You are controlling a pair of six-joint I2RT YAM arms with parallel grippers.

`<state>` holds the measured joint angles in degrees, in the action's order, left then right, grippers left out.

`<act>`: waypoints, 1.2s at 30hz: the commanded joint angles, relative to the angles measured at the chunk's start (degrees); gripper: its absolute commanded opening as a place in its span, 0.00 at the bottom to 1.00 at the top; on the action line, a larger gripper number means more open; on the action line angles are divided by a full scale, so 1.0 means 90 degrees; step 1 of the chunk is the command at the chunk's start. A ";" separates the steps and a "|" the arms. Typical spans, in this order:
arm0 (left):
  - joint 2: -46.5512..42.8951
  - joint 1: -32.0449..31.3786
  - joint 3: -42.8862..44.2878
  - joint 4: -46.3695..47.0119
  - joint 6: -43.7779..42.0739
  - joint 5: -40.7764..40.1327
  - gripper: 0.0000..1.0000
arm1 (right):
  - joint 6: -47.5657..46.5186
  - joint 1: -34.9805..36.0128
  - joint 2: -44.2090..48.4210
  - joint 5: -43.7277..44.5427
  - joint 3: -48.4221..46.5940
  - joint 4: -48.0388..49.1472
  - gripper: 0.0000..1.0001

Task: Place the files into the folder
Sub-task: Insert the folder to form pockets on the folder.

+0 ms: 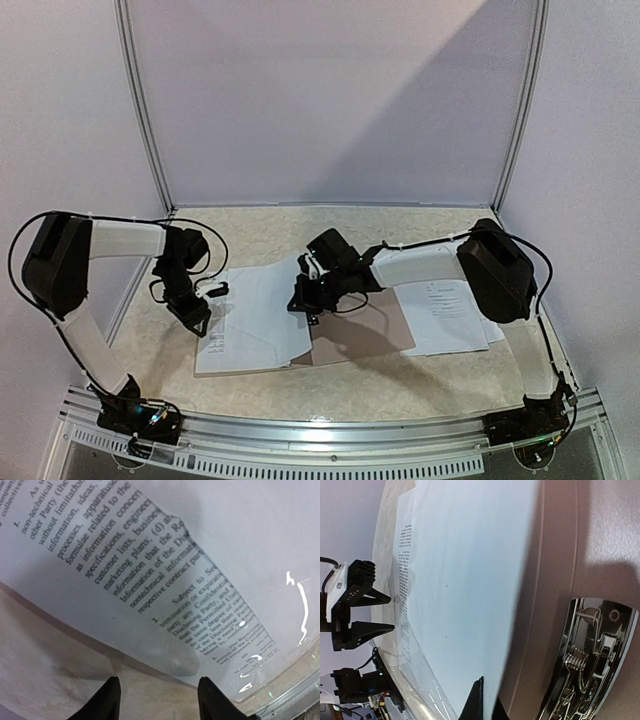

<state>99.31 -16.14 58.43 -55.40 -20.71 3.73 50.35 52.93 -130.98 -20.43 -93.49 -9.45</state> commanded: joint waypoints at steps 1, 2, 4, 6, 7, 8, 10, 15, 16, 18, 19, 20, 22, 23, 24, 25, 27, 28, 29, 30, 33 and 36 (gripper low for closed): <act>0.0377 0.0076 0.0287 -0.0179 0.0211 0.0075 0.50 | 0.0221 0.0000 0.0155 -0.0367 -0.0129 0.0059 0.00; 0.0418 0.0076 0.0301 -0.0191 0.0192 0.0154 0.50 | 0.0271 0.0006 0.0114 -0.0376 -0.0115 0.0134 0.00; 0.0441 0.0075 0.0313 -0.0217 0.0145 0.0314 0.48 | 0.0437 0.0008 0.0051 -0.0414 -0.0061 0.0406 0.00; 0.0443 0.0084 0.0331 -0.0227 0.0148 0.0385 0.48 | 0.0637 0.0016 -0.0032 -0.0377 0.0045 0.0707 0.00; 0.0455 0.0094 0.0333 -0.0230 0.0136 0.0420 0.48 | 0.0773 0.0019 -0.0067 -0.0334 0.0078 0.0901 0.00; 0.0452 0.0098 0.0333 -0.0239 0.0125 0.0440 0.48 | 0.0839 0.0032 -0.0106 -0.0283 0.0084 0.0973 0.00; 0.0476 0.0104 0.0338 -0.0227 0.0122 0.0462 0.48 | 0.0966 0.0050 -0.0188 -0.0227 0.0039 0.1178 0.00; 0.0545 0.0158 0.0380 -0.0241 0.0117 0.0542 0.47 | 0.1102 0.0134 -0.0418 0.0015 -0.0141 0.1279 0.00; 0.0548 0.0169 0.0382 -0.0238 0.0129 0.0543 0.47 | 0.1118 0.0120 -0.0426 0.0144 -0.0139 0.1268 0.00; 0.0552 0.0186 0.0373 -0.0232 0.0126 0.0510 0.47 | 0.1115 0.0060 -0.0427 0.0339 -0.0161 0.1303 0.00; 0.0550 0.0192 0.0359 -0.0234 0.0114 0.0505 0.47 | 0.1115 0.0016 -0.0435 0.0388 -0.0188 0.1340 0.00; 0.0548 0.0194 0.0355 -0.0232 0.0105 0.0493 0.47 | 0.1120 -0.0018 -0.0451 0.0440 -0.0239 0.1353 0.00; 0.0540 0.0209 0.0353 -0.0244 0.0108 0.0476 0.47 | 0.1123 -0.0075 -0.0494 0.0506 -0.0347 0.1336 0.00; 0.0537 0.0211 0.0348 -0.0245 0.0097 0.0481 0.47 | 0.1111 -0.0085 -0.0511 0.0532 -0.0403 0.1329 0.00; 0.0525 0.0220 0.0344 -0.0242 0.0094 0.0478 0.47 | 0.1102 -0.0092 -0.0522 0.0553 -0.0460 0.1312 0.00; 0.0522 0.0221 0.0343 -0.0244 0.0094 0.0473 0.47 | 0.1081 -0.0088 -0.0551 0.0575 -0.0528 0.1293 0.00; 0.0536 0.0222 0.0343 -0.0234 0.0085 0.0463 0.47 | 0.1052 -0.0080 -0.0620 0.0501 -0.0674 0.1257 0.00; 0.0542 0.0226 0.0343 -0.0232 0.0097 0.0462 0.47 | 0.1033 -0.0081 -0.0693 0.0452 -0.0742 0.1256 0.00; 0.0547 0.0232 0.0343 -0.0232 0.0097 0.0460 0.47 | 0.1006 -0.0076 -0.0733 0.0364 -0.0796 0.1288 0.00; 0.0560 0.0231 0.0349 -0.0234 0.0092 0.0458 0.47 | 0.0932 -0.0058 -0.0785 0.0234 -0.0846 0.1335 0.00; 0.0553 0.0245 0.0343 -0.0223 0.0089 0.0470 0.47 | 0.0846 -0.0019 -0.1071 -0.0421 -0.1049 0.1579 0.00; 0.0558 0.0252 0.0353 -0.0227 0.0074 0.0482 0.47 | 0.0739 0.0067 -0.1380 -0.0885 -0.1240 0.1611 0.00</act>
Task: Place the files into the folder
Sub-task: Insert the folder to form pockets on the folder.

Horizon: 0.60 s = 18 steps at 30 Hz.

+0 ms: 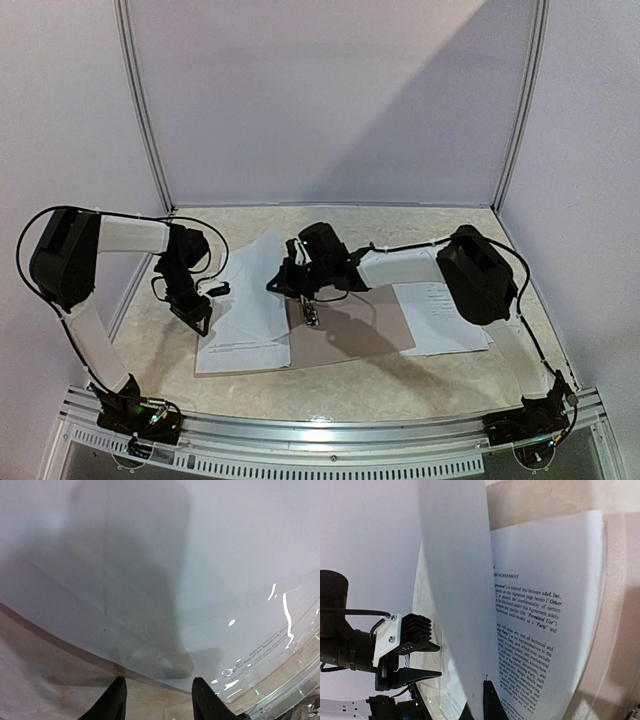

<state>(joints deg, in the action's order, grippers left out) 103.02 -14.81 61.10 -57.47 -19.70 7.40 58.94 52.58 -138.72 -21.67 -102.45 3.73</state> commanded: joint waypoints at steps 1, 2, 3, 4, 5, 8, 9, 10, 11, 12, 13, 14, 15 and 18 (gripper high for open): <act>0.0145 0.0115 0.0062 0.0008 -0.0045 0.0074 0.47 | -0.0319 0.0121 -0.0588 -0.0849 -0.0267 0.0136 0.00; 0.0146 0.0114 0.0066 0.0001 -0.0049 0.0069 0.47 | -0.0404 0.0140 -0.0628 -0.0936 -0.0283 0.0128 0.00; 0.0145 0.0118 0.0066 0.0004 -0.0047 0.0074 0.47 | -0.0516 0.0144 -0.0666 -0.1015 -0.0277 0.0094 0.00; 0.0145 0.0125 0.0066 0.0000 -0.0051 0.0074 0.47 | -0.0648 0.0144 -0.0671 -0.1083 -0.0276 0.0044 0.00; 0.0142 0.0131 0.0065 -0.0001 -0.0055 0.0081 0.47 | -0.0762 0.0144 -0.0649 -0.1146 -0.0276 -0.0011 0.00; 0.0135 0.0143 0.0066 -0.0011 -0.0068 0.0084 0.47 | -0.1353 0.0120 -0.0482 -0.1243 -0.0267 -0.0304 0.00; 0.0140 0.0142 0.0066 -0.0012 -0.0076 0.0078 0.47 | -0.1480 0.0116 -0.0434 -0.1282 -0.0262 -0.0381 0.00; 0.0134 0.0146 0.0066 -0.0017 -0.0079 0.0077 0.47 | -0.1622 0.0113 -0.0361 -0.1294 -0.0257 -0.0401 0.00; 0.0137 0.0147 0.0066 -0.0022 -0.0083 0.0093 0.47 | -0.1763 0.0115 -0.0304 -0.1295 -0.0254 -0.0578 0.00; 0.0143 0.0156 0.0075 -0.0029 -0.0066 0.0096 0.47 | -0.1834 0.0110 -0.0264 -0.1287 -0.0257 -0.0651 0.00; 0.0131 0.0159 0.0076 -0.0030 -0.0066 0.0095 0.47 | -0.1897 0.0112 -0.0204 -0.1272 -0.0256 -0.0722 0.00; 0.0126 0.0166 0.0076 -0.0025 -0.0069 0.0109 0.47 | -0.1921 0.0115 -0.0169 -0.1220 -0.0244 -0.0783 0.00; 0.0125 0.0166 0.0070 -0.0025 -0.0068 0.0131 0.47 | -0.1964 0.0115 -0.0118 -0.1178 -0.0217 -0.0793 0.00; 0.0117 0.0179 0.0058 -0.0016 -0.0067 0.0140 0.46 | -0.2068 0.0120 0.0057 -0.1050 -0.0099 -0.0719 0.00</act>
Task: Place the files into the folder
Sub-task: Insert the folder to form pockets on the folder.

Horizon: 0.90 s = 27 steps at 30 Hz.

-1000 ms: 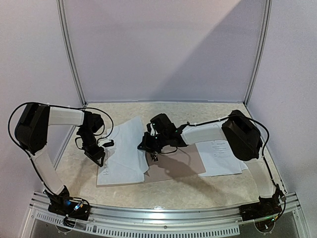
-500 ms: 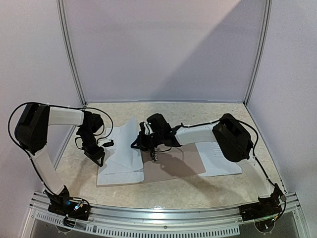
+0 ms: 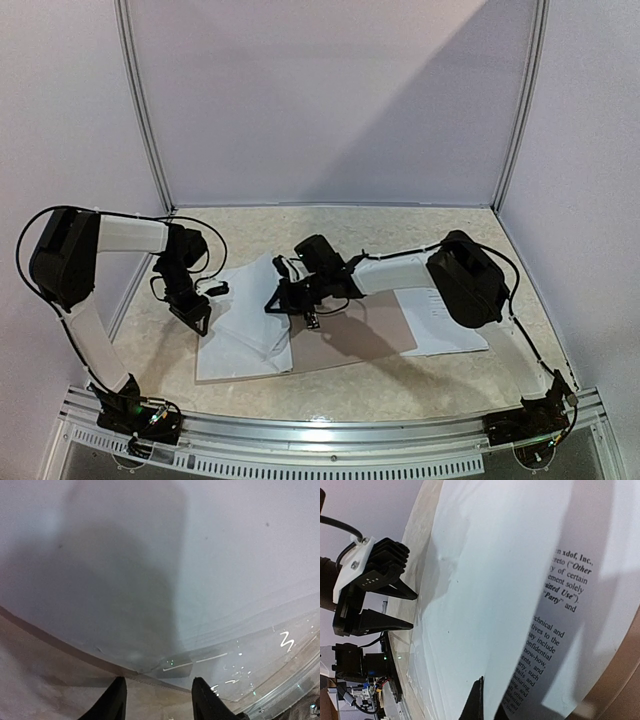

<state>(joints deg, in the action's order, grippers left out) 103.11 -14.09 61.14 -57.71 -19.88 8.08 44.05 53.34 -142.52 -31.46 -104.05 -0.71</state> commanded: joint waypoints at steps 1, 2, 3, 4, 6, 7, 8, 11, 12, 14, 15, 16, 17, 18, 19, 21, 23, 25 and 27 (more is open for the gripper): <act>0.0113 0.0114 0.0050 0.0015 -0.0058 0.0053 0.46 | -0.0464 0.0037 0.0519 0.0055 0.0081 -0.0216 0.02; 0.0115 0.0111 0.0052 0.0014 -0.0063 0.0050 0.46 | -0.0532 0.0038 0.0544 0.0063 0.0049 -0.0235 0.04; 0.0111 0.0113 0.0052 0.0015 -0.0049 0.0045 0.46 | -0.0574 0.0034 0.0540 0.0063 0.0005 -0.0270 0.09; 0.0109 0.0115 0.0052 0.0007 -0.0047 0.0041 0.46 | -0.0590 0.0031 0.0519 0.0021 -0.0057 -0.0307 0.14; 0.0099 0.0124 0.0051 0.0008 -0.0045 0.0045 0.46 | -0.0500 0.0029 0.0436 -0.0181 -0.0133 -0.0316 0.20; 0.0096 0.0125 0.0052 0.0007 -0.0050 0.0049 0.46 | -0.0371 0.0029 0.0403 -0.0266 -0.0125 -0.0304 0.21; 0.0088 0.0128 0.0052 0.0010 -0.0040 0.0050 0.46 | -0.0275 0.0030 0.0390 -0.0328 -0.0095 -0.0309 0.21; 0.0117 0.0136 0.0042 0.0032 -0.0035 0.0074 0.46 | 0.0031 0.0025 0.0499 -0.0333 0.0129 -0.0321 0.16; 0.0123 0.0130 0.0042 0.0029 -0.0046 0.0075 0.46 | 0.0091 0.0025 0.0577 -0.0304 0.0218 -0.0321 0.14; 0.0158 0.0130 0.0052 0.0035 -0.0036 0.0076 0.46 | 0.0255 0.0030 0.0652 -0.0274 0.0324 -0.0329 0.10; 0.0157 0.0137 0.0052 0.0036 -0.0031 0.0079 0.46 | 0.0333 0.0030 0.0650 -0.0274 0.0346 -0.0368 0.07; 0.0162 0.0131 0.0052 0.0036 -0.0037 0.0088 0.46 | 0.0455 0.0035 0.0623 -0.0274 0.0362 -0.0378 0.04; 0.0156 0.0137 0.0052 0.0031 -0.0029 0.0089 0.46 | 0.0608 0.0053 0.0605 -0.0286 0.0410 -0.0304 0.02; 0.0150 0.0148 0.0052 0.0030 -0.0030 0.0095 0.46 | 0.0709 0.0067 0.0587 -0.0284 0.0468 -0.0146 0.01; 0.0139 0.0143 0.0052 0.0026 -0.0033 0.0109 0.46 | 0.0851 0.0086 0.0569 -0.0270 0.0526 -0.0037 0.00; 0.0135 0.0144 0.0052 0.0022 -0.0028 0.0124 0.46 | 0.1183 0.0125 0.0535 -0.0250 0.0593 0.0171 0.00; 0.0133 0.0145 0.0059 0.0017 -0.0038 0.0124 0.46 | 0.1389 0.0165 0.0535 -0.0222 0.0691 0.0410 0.00; 0.0135 0.0144 0.0052 0.0026 -0.0044 0.0123 0.46 | 0.1390 0.0212 0.0592 -0.0196 0.0703 0.0437 0.00; 0.0135 0.0149 0.0058 0.0031 -0.0027 0.0128 0.46 | 0.1333 0.0223 0.0637 -0.0198 0.0716 0.0394 0.00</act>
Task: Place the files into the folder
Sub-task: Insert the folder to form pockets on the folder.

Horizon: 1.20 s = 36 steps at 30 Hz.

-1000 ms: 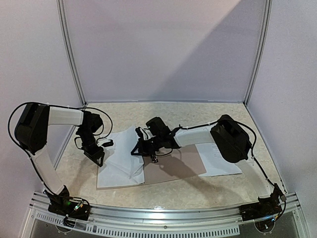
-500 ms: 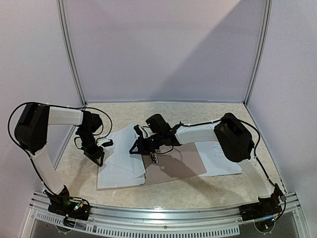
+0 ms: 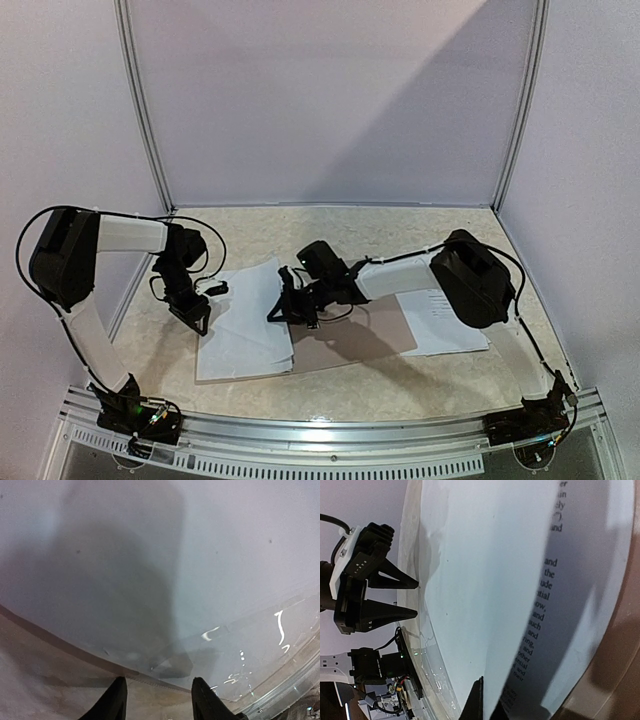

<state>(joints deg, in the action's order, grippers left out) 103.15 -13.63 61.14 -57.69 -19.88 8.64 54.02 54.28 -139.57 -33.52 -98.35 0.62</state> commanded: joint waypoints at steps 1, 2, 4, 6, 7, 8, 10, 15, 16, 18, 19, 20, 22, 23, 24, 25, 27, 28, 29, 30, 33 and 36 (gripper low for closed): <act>0.0138 0.0098 0.0061 0.0033 -0.0035 0.0067 0.46 | 0.0197 0.0137 0.0328 -0.0010 0.0094 0.0251 0.00; 0.0130 0.0101 0.0062 0.0033 -0.0033 0.0071 0.46 | 0.0168 0.0158 0.0348 -0.0039 0.0105 0.0253 0.00; 0.0127 0.0098 0.0057 0.0026 -0.0031 0.0082 0.46 | 0.0096 0.0200 0.0368 -0.0073 0.0107 0.0223 0.00; 0.0121 0.0101 0.0055 0.0032 -0.0032 0.0081 0.46 | 0.0088 0.0238 0.0352 -0.0083 0.0107 0.0217 0.00; 0.0121 0.0109 0.0055 0.0033 -0.0028 0.0072 0.46 | 0.0120 0.0252 0.0339 -0.0064 0.0107 0.0216 0.00; 0.0120 0.0109 0.0061 0.0025 -0.0034 0.0072 0.46 | 0.0174 0.0266 0.0333 -0.0018 0.0114 0.0193 0.00; 0.0122 0.0113 0.0062 0.0023 -0.0029 0.0074 0.46 | 0.0262 0.0272 0.0355 0.0136 0.0139 0.0028 0.00; 0.0110 0.0128 0.0062 0.0018 -0.0035 0.0067 0.46 | 0.0478 0.0276 0.0487 0.0356 0.0273 -0.0058 0.00; 0.0111 0.0132 0.0054 0.0018 -0.0028 0.0066 0.46 | 0.0490 0.0284 0.0488 0.0380 0.0280 -0.0189 0.00; 0.0106 0.0128 0.0061 0.0023 -0.0030 0.0067 0.46 | 0.0525 0.0291 0.0488 0.0384 0.0310 -0.0236 0.00; 0.0102 0.0136 0.0057 0.0016 -0.0033 0.0068 0.46 | 0.0546 0.0299 0.0488 0.0384 0.0312 -0.0229 0.00; 0.0103 0.0137 0.0061 0.0023 -0.0032 0.0068 0.46 | 0.0571 0.0306 0.0488 0.0384 0.0305 -0.0219 0.00; 0.0101 0.0137 0.0062 0.0021 -0.0028 0.0063 0.46 | 0.0634 0.0328 0.0471 0.0392 0.0268 -0.0248 0.00; 0.0107 0.0142 0.0062 0.0023 -0.0025 0.0060 0.46 | 0.0661 0.0335 0.0452 0.0415 0.0260 -0.0283 0.00; 0.0108 0.0146 0.0062 0.0021 -0.0028 0.0065 0.46 | 0.0680 0.0333 0.0450 0.0452 0.0268 -0.0329 0.00; 0.0104 0.0148 0.0062 0.0023 -0.0024 0.0065 0.46 | 0.0686 0.0342 0.0456 0.0487 0.0280 -0.0357 0.00; 0.0103 0.0147 0.0060 0.0016 -0.0012 0.0065 0.46 | 0.0704 0.0352 0.0485 0.0527 0.0320 -0.0358 0.00; 0.0110 0.0147 0.0060 0.0016 -0.0021 0.0064 0.46 | 0.0711 0.0363 0.0488 0.0539 0.0313 -0.0380 0.00; 0.0115 0.0152 0.0061 0.0022 -0.0025 0.0059 0.46 | 0.0716 0.0372 0.0488 0.0535 0.0312 -0.0374 0.00; 0.0111 0.0149 0.0069 0.0018 -0.0019 0.0064 0.46 | 0.0731 0.0380 0.0488 0.0524 0.0312 -0.0387 0.00; 0.0106 0.0148 0.0062 0.0018 -0.0019 0.0064 0.46 | 0.0763 0.0412 0.0498 0.0552 0.0312 -0.0491 0.00; 0.0096 0.0159 0.0062 0.0022 -0.0019 0.0063 0.46 | 0.0739 0.0433 0.0526 0.0603 0.0291 -0.0620 0.00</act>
<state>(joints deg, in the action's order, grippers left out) 103.15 -13.10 61.14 -57.71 -19.88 8.86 60.36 57.12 -138.04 -29.02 -96.64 -2.11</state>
